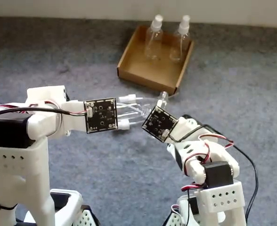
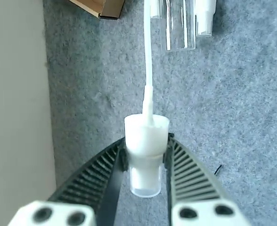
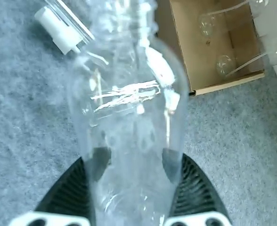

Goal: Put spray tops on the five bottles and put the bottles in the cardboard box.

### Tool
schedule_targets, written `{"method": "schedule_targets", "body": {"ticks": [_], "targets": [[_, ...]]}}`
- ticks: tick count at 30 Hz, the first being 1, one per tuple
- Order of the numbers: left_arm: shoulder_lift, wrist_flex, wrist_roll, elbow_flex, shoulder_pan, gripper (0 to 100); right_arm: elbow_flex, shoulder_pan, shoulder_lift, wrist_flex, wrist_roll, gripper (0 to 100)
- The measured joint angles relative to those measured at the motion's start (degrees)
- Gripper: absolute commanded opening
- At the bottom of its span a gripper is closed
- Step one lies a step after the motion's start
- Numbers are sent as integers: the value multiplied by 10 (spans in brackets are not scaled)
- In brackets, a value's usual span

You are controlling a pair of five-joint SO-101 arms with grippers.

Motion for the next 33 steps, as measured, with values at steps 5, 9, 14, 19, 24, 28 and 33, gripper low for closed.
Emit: {"method": "schedule_targets", "body": {"ticks": [5, 9, 14, 19, 24, 28, 33], "targets": [[0, 0, 0, 0, 11, 3, 0, -12, 0, 0, -2, 5], [0, 0, 0, 0, 25, 3, 0, -15, 0, 0, -2, 5], [0, 0, 0, 0, 31, 3, 0, -24, 0, 0, -4, 5], [0, 0, 18, 0, 99, 3, 0, -61, 0, 0, -18, 5], [0, 0, 61, 0, 195, 3, 0, -68, 0, 0, -35, 5], [4, -4, 90, 0, 254, 3, 0, -69, 0, 0, -36, 5], [64, -18, 120, -4, 284, 3, 0, -74, 1, 0, -36, 5]]}}
